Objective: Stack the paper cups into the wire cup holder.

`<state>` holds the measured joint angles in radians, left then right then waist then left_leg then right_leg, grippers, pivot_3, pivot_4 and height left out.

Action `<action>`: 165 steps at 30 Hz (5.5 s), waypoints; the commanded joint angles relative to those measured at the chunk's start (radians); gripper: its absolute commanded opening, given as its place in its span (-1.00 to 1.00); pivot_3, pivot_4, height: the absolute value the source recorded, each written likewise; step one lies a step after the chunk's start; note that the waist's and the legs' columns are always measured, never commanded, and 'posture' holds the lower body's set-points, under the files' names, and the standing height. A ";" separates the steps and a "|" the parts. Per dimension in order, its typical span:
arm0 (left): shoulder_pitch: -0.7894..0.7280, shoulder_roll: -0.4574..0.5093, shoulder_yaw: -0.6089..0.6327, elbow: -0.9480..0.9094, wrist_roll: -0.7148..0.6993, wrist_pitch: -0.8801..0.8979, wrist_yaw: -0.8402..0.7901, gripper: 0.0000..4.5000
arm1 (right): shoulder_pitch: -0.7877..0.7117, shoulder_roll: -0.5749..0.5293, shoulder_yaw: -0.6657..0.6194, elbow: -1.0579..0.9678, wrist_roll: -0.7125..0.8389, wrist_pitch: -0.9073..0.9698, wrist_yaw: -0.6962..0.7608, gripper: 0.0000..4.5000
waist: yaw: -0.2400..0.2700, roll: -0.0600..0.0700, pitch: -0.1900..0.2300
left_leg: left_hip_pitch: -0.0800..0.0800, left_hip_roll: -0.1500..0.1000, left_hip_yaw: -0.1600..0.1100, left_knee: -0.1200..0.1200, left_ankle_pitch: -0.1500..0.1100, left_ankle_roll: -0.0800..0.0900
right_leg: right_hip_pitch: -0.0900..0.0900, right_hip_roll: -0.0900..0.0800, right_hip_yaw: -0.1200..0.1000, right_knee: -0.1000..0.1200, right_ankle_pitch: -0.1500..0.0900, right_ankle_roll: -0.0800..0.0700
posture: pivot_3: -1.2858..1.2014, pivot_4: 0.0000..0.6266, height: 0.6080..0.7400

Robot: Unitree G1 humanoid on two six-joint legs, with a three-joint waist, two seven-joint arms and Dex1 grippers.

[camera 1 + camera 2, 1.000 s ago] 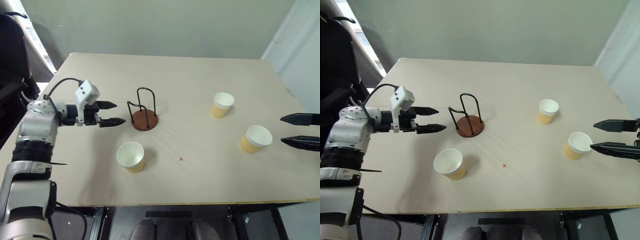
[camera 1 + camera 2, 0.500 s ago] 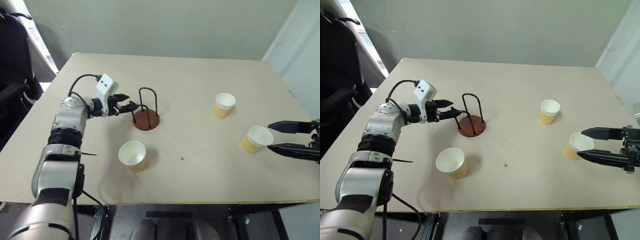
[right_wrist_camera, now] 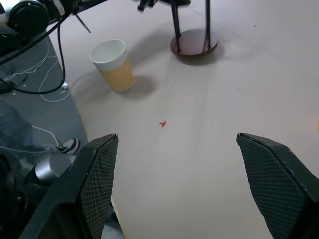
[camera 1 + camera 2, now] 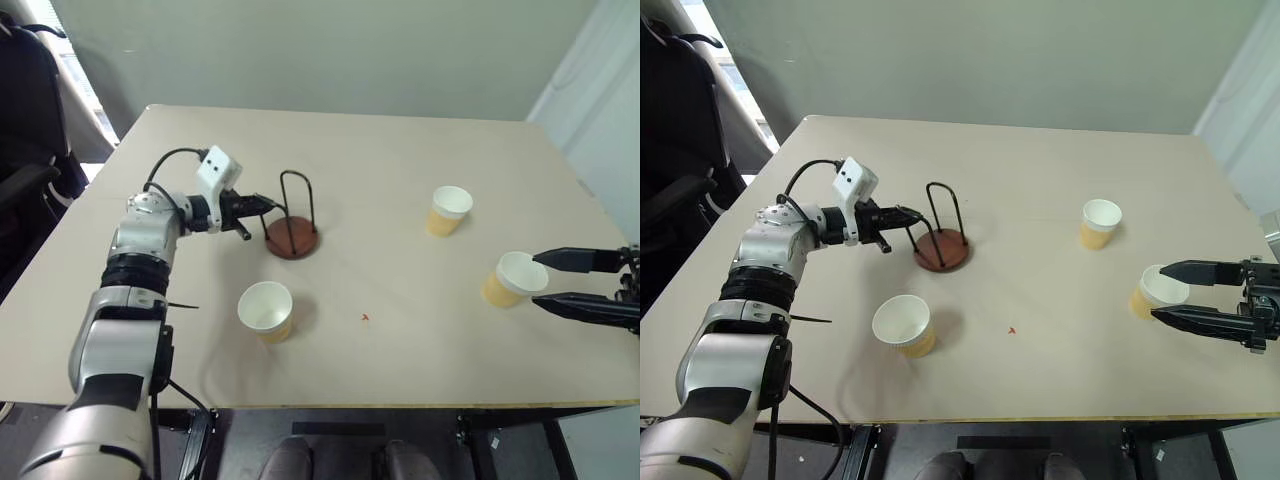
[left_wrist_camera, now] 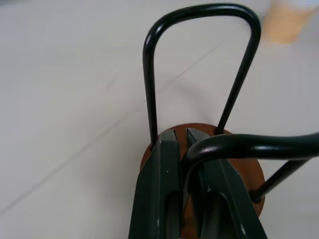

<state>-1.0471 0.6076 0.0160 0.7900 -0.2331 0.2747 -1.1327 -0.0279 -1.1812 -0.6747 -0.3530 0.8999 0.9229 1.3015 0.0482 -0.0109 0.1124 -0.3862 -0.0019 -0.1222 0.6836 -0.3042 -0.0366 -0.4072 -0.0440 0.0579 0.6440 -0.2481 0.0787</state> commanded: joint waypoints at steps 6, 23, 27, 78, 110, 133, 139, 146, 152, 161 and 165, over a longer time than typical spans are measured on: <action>-0.016 0.056 -0.067 -0.402 -0.138 0.213 -0.307 -0.99 | 0.012 -0.035 -0.041 0.011 -0.016 -0.025 0.039 0.71 | 0.008 0.000 0.000 | 0.000 0.000 0.001 -0.001 0.000 0.000 | 0.001 0.000 0.001 0.001 0.000 0.001 | 0.03 -0.52 1.00; 0.140 -0.118 -0.288 -0.660 -0.077 0.120 -0.278 -0.99 | 0.053 -0.028 -0.087 -0.032 -0.015 -0.002 0.041 0.71 | 0.013 0.000 0.000 | 0.005 0.001 0.000 0.001 0.000 0.001 | 0.005 -0.001 0.002 0.000 0.001 0.003 | 0.03 -0.52 1.00; 0.146 -0.131 -0.312 -0.646 -0.054 0.080 -0.271 -0.99 | 0.057 -0.026 -0.085 -0.042 -0.010 0.003 0.038 0.71 | 0.014 0.000 0.000 | 0.004 0.001 -0.001 0.003 0.000 0.002 | 0.005 -0.001 0.002 0.000 0.001 0.003 | 0.03 -0.52 1.00; 0.268 0.481 0.011 -0.957 -0.263 0.327 -0.445 0.84 | -0.255 -0.131 0.563 0.249 -0.477 -0.298 -0.022 0.71 | 0.008 0.001 0.000 | 0.003 0.000 -0.004 -0.004 -0.002 0.003 | 0.002 -0.008 0.001 -0.001 0.001 0.003 | 0.03 -0.52 1.00; 0.642 0.527 0.388 -1.234 -0.633 0.511 -0.146 0.86 | -0.529 -0.062 0.842 0.370 -0.804 -0.498 0.141 -0.99 | 0.000 0.002 0.000 | 0.004 0.001 -0.002 -0.006 -0.002 0.002 | 0.000 -0.009 0.001 0.002 0.001 0.000 | 0.03 -0.52 1.00; 0.656 0.548 0.342 -1.217 -0.617 0.467 -0.159 0.86 | -0.978 0.122 0.841 -0.066 -0.380 -0.216 0.277 -0.99 | -0.010 0.003 0.000 | 0.004 0.002 -0.005 -0.010 -0.001 -0.002 | -0.003 -0.006 0.000 0.000 -0.004 -0.009 | 0.03 -0.52 1.00; 0.674 0.554 0.354 -1.227 -0.623 0.470 -0.151 0.86 | -0.960 0.160 0.901 -0.086 -0.413 -0.244 0.259 -0.99 | -0.013 0.003 0.000 | 0.005 0.003 -0.005 -0.011 -0.001 -0.002 | -0.003 -0.006 0.001 0.000 -0.004 -0.009 | 0.03 -0.52 1.00; 0.693 0.559 0.368 -1.239 -0.629 0.475 -0.145 0.86 | -0.952 0.185 0.939 -0.097 -0.430 -0.251 0.261 -0.99 | -0.014 0.002 0.000 | 0.005 0.003 -0.005 -0.011 -0.001 -0.002 | -0.003 -0.006 0.000 0.001 -0.004 -0.009 | 0.03 -0.52 1.00; 0.704 0.563 0.382 -1.244 -0.631 0.473 -0.141 0.86 | -0.923 0.193 0.986 -0.103 -0.491 -0.292 0.245 -0.99 | -0.015 0.002 0.000 | 0.005 0.003 -0.005 -0.012 -0.001 -0.002 | -0.003 -0.006 0.000 0.001 -0.004 -0.009 | 0.03 -0.52 1.00; 0.706 0.571 0.387 -1.246 -0.641 0.479 -0.135 0.86 | -0.921 0.211 1.022 -0.070 -0.560 -0.346 0.248 -0.47 | -0.015 0.002 0.000 | 0.005 0.003 -0.005 -0.012 -0.001 -0.002 | -0.003 -0.006 0.000 0.001 -0.004 -0.009 | 0.03 -0.52 1.00; 0.705 0.575 0.385 -1.243 -0.640 0.477 -0.133 0.86 | -0.928 0.203 1.008 -0.045 -0.571 -0.359 0.262 0.20 | -0.015 0.002 0.000 | 0.005 0.003 -0.005 -0.012 -0.001 -0.002 | -0.003 -0.006 0.000 0.001 -0.004 -0.009 | 0.03 -0.52 1.00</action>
<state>-0.3386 1.1631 0.3636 -0.4352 -0.8656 0.7575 -1.2752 -0.9417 -0.9644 0.3583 -0.3999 0.3364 0.5807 1.5542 0.0334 -0.0085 0.1125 -0.3817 0.0013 -0.1270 0.6715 -0.3051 -0.0387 -0.4102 -0.0500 0.0583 0.6452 -0.2524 0.0700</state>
